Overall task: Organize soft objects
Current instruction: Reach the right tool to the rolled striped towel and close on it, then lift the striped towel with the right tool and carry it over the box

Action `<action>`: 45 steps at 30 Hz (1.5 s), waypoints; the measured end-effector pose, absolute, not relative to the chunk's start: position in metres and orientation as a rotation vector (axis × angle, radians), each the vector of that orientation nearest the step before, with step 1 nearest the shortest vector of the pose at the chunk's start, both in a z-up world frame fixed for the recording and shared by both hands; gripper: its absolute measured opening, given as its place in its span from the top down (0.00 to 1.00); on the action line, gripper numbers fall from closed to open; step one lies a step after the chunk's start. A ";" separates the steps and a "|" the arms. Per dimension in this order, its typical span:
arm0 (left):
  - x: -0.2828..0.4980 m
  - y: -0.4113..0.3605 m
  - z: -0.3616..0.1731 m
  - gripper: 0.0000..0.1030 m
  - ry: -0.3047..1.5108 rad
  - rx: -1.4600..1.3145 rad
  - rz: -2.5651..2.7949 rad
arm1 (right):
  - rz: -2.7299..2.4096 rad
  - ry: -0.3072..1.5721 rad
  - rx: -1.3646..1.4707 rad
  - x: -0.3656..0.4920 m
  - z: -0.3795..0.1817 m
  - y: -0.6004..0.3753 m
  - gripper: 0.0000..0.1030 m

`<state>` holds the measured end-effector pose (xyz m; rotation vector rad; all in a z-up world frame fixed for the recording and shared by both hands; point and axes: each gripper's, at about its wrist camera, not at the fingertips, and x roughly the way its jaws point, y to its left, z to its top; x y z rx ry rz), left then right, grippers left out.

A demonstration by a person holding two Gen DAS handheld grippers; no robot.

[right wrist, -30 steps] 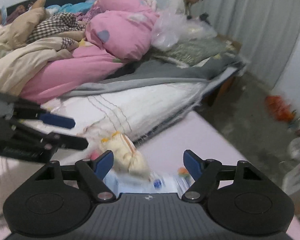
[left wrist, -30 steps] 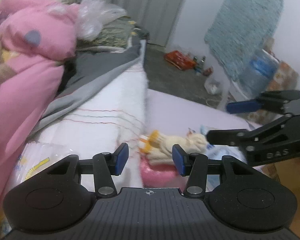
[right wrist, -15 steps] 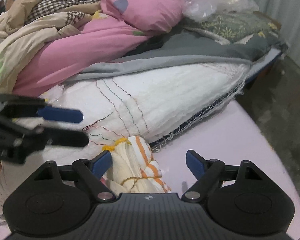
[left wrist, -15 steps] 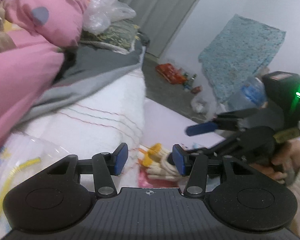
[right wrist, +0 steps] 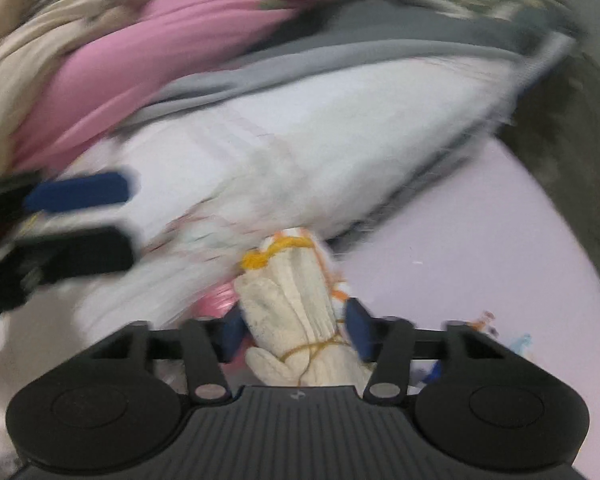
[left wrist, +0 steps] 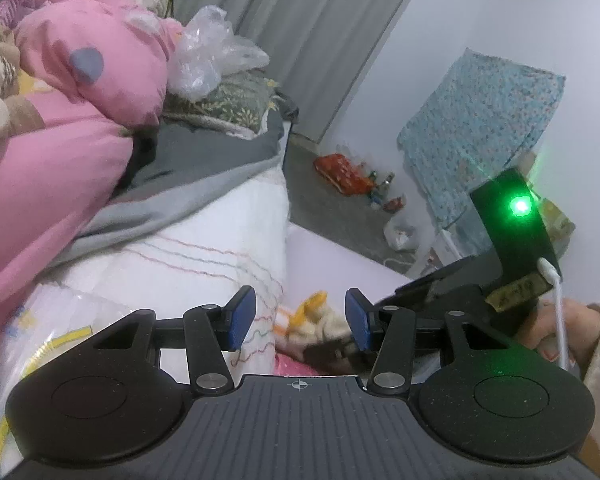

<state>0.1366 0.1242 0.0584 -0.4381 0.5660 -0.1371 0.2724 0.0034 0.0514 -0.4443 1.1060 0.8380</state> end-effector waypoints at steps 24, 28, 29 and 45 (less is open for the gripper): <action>0.238 0.090 0.027 0.65 0.987 -0.704 -0.130 | 0.686 0.941 0.075 0.291 0.088 -0.087 0.90; 0.266 0.088 0.002 0.61 1.143 -0.781 -0.049 | 0.688 0.941 0.115 0.289 0.090 -0.096 0.90; 0.270 0.089 -0.004 0.61 1.164 -0.821 -0.022 | 0.688 0.947 0.119 0.287 0.090 -0.097 0.90; 0.246 0.077 0.046 0.84 0.856 -0.702 -0.082 | 0.690 0.878 0.215 0.267 0.119 -0.122 0.91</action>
